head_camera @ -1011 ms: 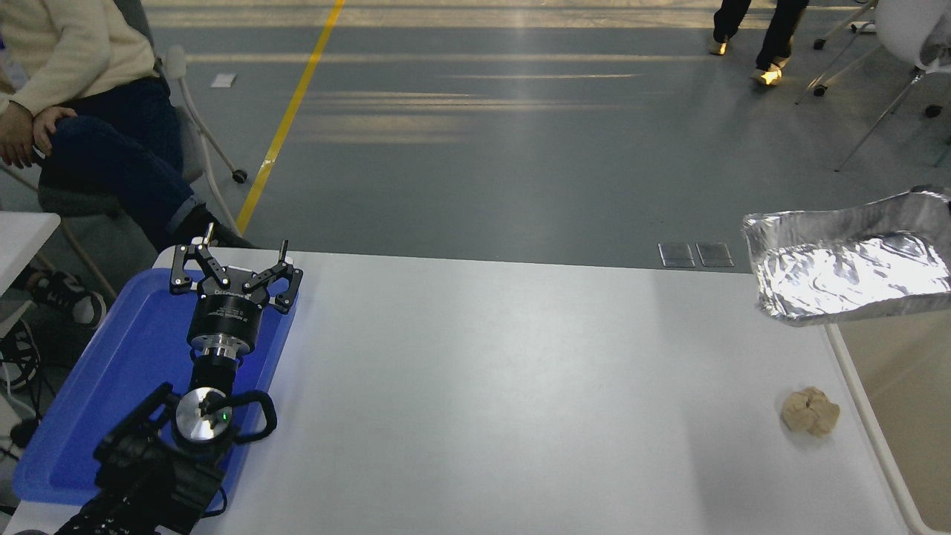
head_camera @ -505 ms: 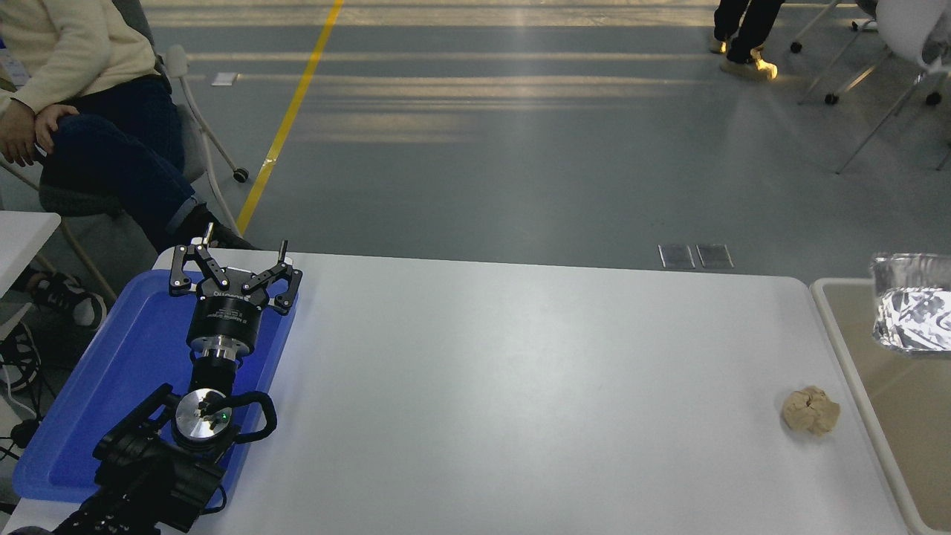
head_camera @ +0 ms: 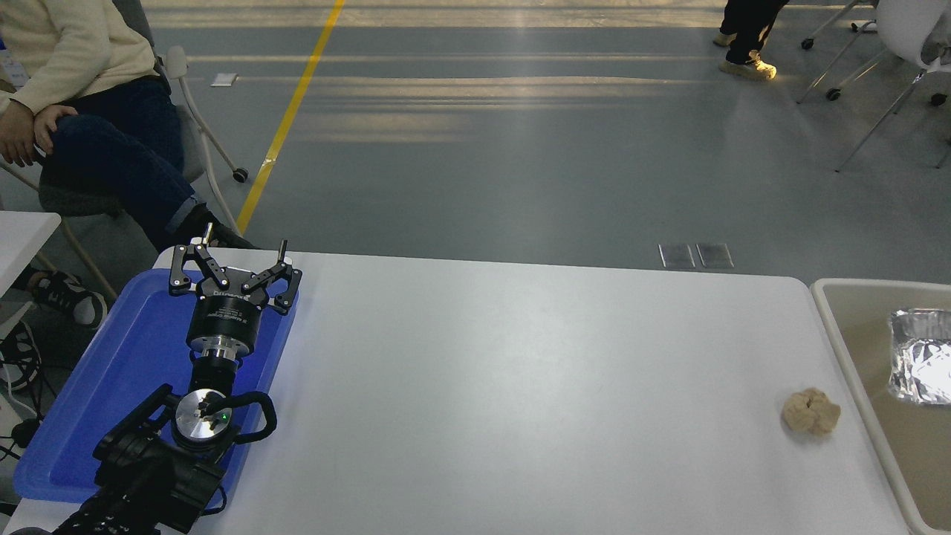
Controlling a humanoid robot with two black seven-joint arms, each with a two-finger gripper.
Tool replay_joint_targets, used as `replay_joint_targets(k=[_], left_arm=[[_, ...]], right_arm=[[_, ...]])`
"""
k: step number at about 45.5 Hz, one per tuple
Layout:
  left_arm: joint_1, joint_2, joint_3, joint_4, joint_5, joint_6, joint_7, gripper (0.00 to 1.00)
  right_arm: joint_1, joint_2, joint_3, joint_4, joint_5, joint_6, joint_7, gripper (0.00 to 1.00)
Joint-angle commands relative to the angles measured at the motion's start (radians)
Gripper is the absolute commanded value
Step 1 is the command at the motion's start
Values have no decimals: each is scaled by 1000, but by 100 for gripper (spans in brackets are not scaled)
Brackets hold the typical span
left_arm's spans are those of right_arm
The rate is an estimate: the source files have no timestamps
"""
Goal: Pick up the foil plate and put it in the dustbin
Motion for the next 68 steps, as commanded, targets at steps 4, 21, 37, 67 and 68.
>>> replay_joint_targets(k=[4, 21, 37, 67, 68], left_arm=[[0, 0, 0, 0, 0, 0, 0, 100], [0, -1, 0, 0, 0, 0, 0, 100], [0, -1, 0, 0, 0, 0, 0, 100], [0, -1, 0, 0, 0, 0, 0, 100], [0, 0, 0, 0, 0, 0, 0, 100]], right_arm=[[-184, 42, 33, -60, 111, -275, -100, 0], [-248, 108, 134, -61, 111, -417, -170, 0], [-267, 113, 196, -60, 112, -438, -178, 92], [-248, 177, 311, -60, 143, -432, -167, 100], [-245, 179, 311, -60, 143, -431, -167, 100]])
